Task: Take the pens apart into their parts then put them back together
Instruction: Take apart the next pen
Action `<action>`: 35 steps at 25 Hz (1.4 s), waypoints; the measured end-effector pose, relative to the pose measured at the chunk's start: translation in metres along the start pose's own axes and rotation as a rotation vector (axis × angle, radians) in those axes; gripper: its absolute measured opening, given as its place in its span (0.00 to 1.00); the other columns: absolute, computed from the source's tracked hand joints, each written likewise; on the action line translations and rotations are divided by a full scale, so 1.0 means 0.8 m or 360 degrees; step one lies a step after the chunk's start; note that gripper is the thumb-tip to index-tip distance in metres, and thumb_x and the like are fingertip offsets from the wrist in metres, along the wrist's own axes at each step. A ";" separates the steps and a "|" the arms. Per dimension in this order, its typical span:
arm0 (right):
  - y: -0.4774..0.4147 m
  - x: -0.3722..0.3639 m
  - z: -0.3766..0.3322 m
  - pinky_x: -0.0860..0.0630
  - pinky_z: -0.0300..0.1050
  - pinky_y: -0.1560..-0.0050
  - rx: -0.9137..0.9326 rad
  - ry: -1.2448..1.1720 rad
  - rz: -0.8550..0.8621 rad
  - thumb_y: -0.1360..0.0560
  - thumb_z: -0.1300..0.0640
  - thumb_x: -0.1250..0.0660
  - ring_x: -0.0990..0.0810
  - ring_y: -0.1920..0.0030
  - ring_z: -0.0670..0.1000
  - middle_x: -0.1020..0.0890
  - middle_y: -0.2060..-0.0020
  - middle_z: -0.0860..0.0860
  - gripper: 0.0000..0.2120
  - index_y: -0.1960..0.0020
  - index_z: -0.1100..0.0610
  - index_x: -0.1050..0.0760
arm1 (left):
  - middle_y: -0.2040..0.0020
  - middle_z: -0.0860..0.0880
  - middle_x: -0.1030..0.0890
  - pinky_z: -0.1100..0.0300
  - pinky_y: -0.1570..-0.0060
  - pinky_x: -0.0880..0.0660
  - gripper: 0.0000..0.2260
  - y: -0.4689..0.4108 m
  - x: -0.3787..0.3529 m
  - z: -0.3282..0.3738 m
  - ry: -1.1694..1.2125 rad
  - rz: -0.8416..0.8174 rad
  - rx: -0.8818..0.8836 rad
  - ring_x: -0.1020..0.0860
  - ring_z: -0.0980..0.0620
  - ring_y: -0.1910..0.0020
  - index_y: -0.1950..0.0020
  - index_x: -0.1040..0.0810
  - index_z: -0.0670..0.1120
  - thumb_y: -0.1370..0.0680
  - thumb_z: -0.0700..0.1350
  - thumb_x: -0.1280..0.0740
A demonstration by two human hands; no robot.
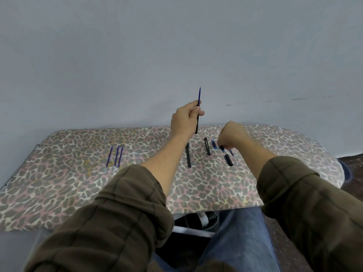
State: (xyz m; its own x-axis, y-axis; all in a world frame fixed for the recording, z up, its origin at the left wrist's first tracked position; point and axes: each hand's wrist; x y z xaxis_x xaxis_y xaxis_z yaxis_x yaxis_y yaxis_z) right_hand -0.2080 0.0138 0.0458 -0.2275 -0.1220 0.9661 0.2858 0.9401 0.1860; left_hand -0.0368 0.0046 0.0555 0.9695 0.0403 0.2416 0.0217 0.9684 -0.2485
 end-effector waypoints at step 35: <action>0.009 0.108 -0.025 0.30 0.40 0.71 0.0183 -0.1241 0.0329 0.27 0.54 0.27 0.25 0.70 0.50 0.13 0.61 0.54 0.11 0.56 0.63 0.15 | 0.52 0.56 0.13 0.67 0.51 0.28 0.13 0.009 -0.013 0.002 -0.0008 -0.0057 0.0055 0.19 0.59 0.47 0.31 0.21 0.52 0.15 0.47 0.37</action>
State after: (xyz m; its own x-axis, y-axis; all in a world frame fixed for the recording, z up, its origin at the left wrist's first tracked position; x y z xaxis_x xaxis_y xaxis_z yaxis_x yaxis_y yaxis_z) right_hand -0.2073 0.0035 0.1341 -0.7754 0.2745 0.5688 0.3053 0.9513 -0.0429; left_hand -0.0470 0.0118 0.0529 0.9671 0.0066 0.2543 0.0478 0.9772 -0.2070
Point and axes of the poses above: each hand's wrist, its own y-axis away from the middle knuckle, its own x-axis out of the back of the hand, z = x × y
